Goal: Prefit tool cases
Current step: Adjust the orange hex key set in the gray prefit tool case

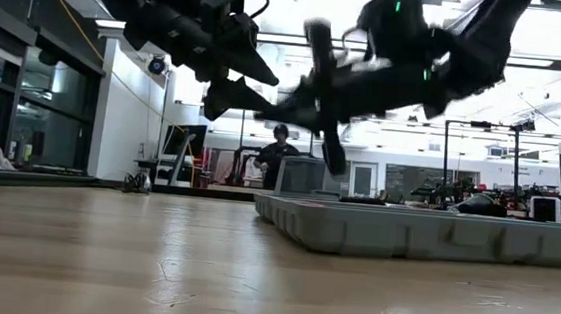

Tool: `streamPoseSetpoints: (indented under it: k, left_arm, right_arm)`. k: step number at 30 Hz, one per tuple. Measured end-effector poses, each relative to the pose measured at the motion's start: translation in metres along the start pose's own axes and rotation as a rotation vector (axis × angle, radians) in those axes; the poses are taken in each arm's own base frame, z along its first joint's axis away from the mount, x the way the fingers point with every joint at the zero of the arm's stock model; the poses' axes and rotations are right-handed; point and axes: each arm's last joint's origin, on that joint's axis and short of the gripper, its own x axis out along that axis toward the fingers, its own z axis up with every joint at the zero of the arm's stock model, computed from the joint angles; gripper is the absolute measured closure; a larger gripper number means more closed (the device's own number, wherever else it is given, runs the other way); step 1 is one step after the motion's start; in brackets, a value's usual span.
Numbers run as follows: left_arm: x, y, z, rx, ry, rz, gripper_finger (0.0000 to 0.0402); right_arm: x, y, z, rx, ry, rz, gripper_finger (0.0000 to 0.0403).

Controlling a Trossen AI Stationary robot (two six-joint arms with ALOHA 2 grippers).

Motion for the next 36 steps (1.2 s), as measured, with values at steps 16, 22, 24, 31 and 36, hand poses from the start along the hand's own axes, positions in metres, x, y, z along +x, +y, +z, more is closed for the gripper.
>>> streamPoseSetpoints:
  k: [16, 22, 24, 31, 36]
  left_arm:
    - [-0.001, 0.005, -0.008, -0.008, 0.089, 0.034, 0.0192]
    - [-0.003, 0.009, -0.006, -0.015, 0.081, 0.047, 0.0192]
    - [-0.003, 0.010, -0.006, -0.006, 0.079, 0.048, 0.0192]
    - [0.007, 0.018, -0.003, -0.009, 0.107, 0.019, 0.0192]
    - [0.040, 0.029, 0.005, -0.005, 0.188, -0.099, 0.0192]
  right_arm:
    - [0.028, -0.031, -0.029, 0.050, 0.088, -0.053, 0.0403]
    - [0.016, -0.008, -0.012, 0.006, 0.071, 0.017, 0.0403]
    - [0.003, 0.015, 0.004, -0.039, 0.043, 0.058, 0.0403]
    - [-0.065, 0.053, 0.023, -0.145, 0.128, -0.218, 0.0403]
    - [-0.106, 0.058, 0.016, -0.166, 0.213, -0.428, 0.0403]
